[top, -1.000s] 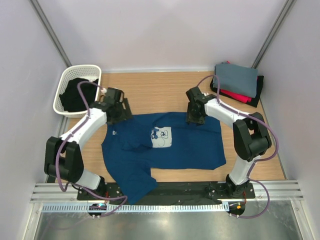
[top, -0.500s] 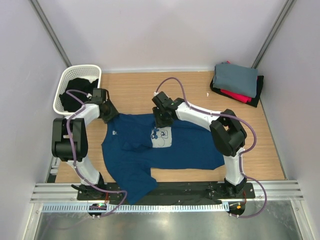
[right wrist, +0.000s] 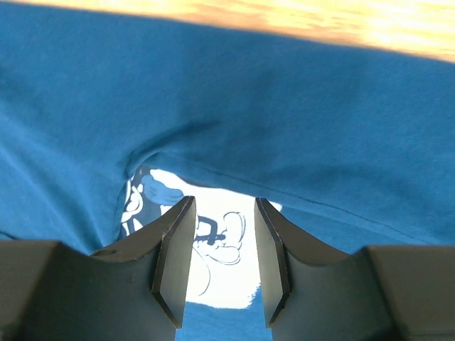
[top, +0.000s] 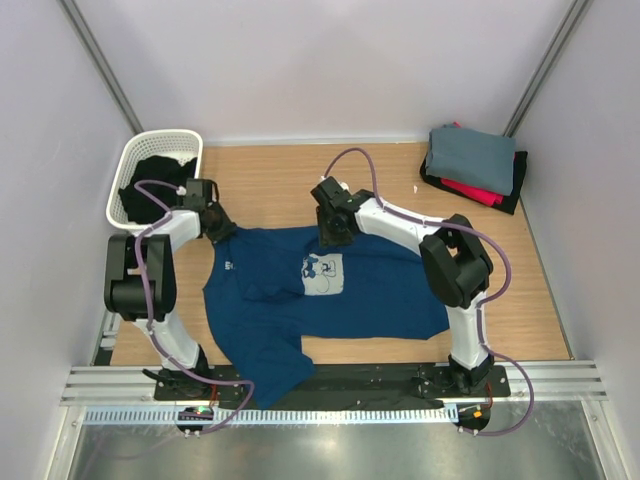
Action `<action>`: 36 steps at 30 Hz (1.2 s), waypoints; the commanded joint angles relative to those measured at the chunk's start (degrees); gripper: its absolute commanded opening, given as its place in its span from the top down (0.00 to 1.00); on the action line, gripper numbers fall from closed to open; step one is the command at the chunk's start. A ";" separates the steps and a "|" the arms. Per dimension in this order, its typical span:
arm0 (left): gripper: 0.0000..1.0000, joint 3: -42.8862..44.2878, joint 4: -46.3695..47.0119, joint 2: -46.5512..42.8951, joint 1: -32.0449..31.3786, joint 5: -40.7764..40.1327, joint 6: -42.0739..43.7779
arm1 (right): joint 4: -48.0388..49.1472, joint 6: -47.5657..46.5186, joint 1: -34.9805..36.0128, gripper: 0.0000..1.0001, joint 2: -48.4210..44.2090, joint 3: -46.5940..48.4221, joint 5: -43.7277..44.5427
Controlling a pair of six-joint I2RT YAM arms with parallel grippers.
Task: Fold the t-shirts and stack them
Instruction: Fold the tshirt
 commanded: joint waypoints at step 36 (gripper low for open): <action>0.85 -12.47 -2.00 -14.30 0.40 -5.26 -5.02 | -1.73 2.17 -2.81 0.55 3.37 3.02 1.08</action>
